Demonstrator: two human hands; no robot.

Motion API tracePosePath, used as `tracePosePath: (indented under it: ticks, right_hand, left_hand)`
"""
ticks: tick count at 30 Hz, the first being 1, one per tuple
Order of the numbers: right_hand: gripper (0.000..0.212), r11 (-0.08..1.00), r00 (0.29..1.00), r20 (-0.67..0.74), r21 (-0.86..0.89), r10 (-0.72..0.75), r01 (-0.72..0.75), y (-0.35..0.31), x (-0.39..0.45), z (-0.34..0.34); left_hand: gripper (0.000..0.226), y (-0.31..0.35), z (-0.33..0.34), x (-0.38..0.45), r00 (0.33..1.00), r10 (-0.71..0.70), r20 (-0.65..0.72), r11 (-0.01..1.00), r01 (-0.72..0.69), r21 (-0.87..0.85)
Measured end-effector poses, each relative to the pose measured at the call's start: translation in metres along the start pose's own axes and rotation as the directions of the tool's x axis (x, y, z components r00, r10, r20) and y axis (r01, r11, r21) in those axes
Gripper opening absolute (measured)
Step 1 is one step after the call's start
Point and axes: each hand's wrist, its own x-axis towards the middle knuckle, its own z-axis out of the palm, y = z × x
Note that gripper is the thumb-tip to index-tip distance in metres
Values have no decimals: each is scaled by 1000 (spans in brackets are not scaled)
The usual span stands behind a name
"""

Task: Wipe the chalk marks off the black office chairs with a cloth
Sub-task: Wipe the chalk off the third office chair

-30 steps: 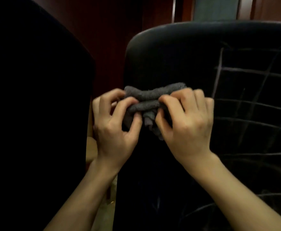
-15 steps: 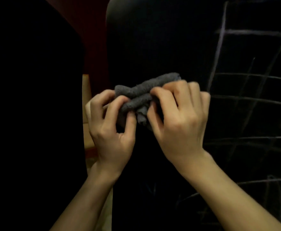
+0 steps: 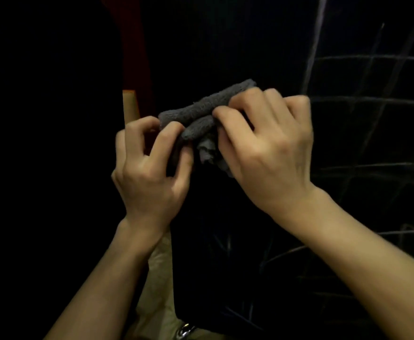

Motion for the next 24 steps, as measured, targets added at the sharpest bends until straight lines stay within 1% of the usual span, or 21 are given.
tracePosePath:
  ticks: [1, 3, 6, 8, 10, 12, 15, 18, 21, 24]
  right_hand:
    - [14, 1000, 1000, 8, -11, -7, 7, -1, -2, 0]
    - [15, 1000, 997, 74, 9, -22, 22, -6, -21, -4]
    - [12, 997, 971, 236, 73, -41, 25, -20, -78, -14]
    - [11, 994, 941, 337, 106, -39, 3, -31, -121, -22]
    - [11, 993, 921, 388, 114, -19, -27, -39, -144, -26]
    - [12, 993, 927, 375, 113, -1, -44, -39, -135, -23]
    - [12, 993, 966, 255, 86, 51, -76, -35, -84, -11]
    - [10, 993, 979, 174, 30, 109, -115, -38, -46, 4]
    - [10, 990, 972, 193, 26, 131, -138, -46, -54, 8]
    - [10, 988, 962, 237, 46, 136, -151, -52, -78, 2]
  left_hand:
    - [27, -1, 2, -3, 1000, 7, 1, 1000, -7, -1]
    - [23, -2, 5, -24, 1000, -9, 19, 998, 10, -55]
    - [27, -6, 10, -84, 988, -106, 110, 970, 127, -205]
    - [28, -6, 10, -130, 975, -134, 177, 968, 167, -188]
    - [27, -6, 10, -154, 969, -117, 217, 974, 154, -164]
    - [26, -9, 10, -143, 973, -134, 188, 965, 172, -200]
    - [22, -14, 13, -93, 977, -196, 89, 946, 212, -246]
    - [21, -16, 16, -60, 971, -231, 58, 941, 238, -239]
    - [24, -20, 14, -63, 955, -279, 102, 915, 296, -275]
    - [23, -25, 10, -73, 964, -226, 138, 916, 259, -307]
